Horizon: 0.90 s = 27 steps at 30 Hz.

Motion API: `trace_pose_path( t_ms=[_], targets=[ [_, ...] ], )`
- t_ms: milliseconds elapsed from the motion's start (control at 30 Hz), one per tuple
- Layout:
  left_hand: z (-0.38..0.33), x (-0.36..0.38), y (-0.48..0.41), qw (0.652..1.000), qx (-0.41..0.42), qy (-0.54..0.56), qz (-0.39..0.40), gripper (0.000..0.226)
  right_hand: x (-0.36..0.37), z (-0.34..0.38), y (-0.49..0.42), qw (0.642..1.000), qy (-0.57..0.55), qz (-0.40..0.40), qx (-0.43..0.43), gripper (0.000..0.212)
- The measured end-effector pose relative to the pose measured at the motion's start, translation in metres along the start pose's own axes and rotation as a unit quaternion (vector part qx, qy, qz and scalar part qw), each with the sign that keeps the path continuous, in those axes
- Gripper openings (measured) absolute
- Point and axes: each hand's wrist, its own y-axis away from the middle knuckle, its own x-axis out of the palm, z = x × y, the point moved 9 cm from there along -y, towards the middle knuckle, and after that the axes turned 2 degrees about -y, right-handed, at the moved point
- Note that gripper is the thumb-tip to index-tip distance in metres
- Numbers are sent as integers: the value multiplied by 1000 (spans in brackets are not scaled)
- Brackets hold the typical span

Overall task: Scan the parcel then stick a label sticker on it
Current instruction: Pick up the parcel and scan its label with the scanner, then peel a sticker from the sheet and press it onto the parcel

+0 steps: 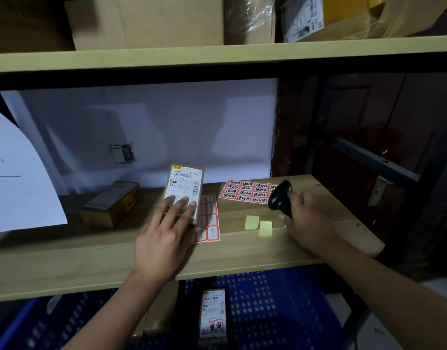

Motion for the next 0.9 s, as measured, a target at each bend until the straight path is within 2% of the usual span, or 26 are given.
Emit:
trace_pose_path(
  t_ms=[133,733,833,900],
  targets=[
    [3,2,2,1000,-7,2,7,48,-11,5,7,996,45,-60,-42,62],
    [31,-7,9,997,-70,11,19,52,-18,48,11,984,91,-100,-115,46],
    [43,-12,14,996,-87,6,20,52,-14,86,5,984,11,-78,-159,45],
    [49,-16,19,995,-100,3,20,52,1,125,-6,981,-82,2,-178,43]
  ],
)
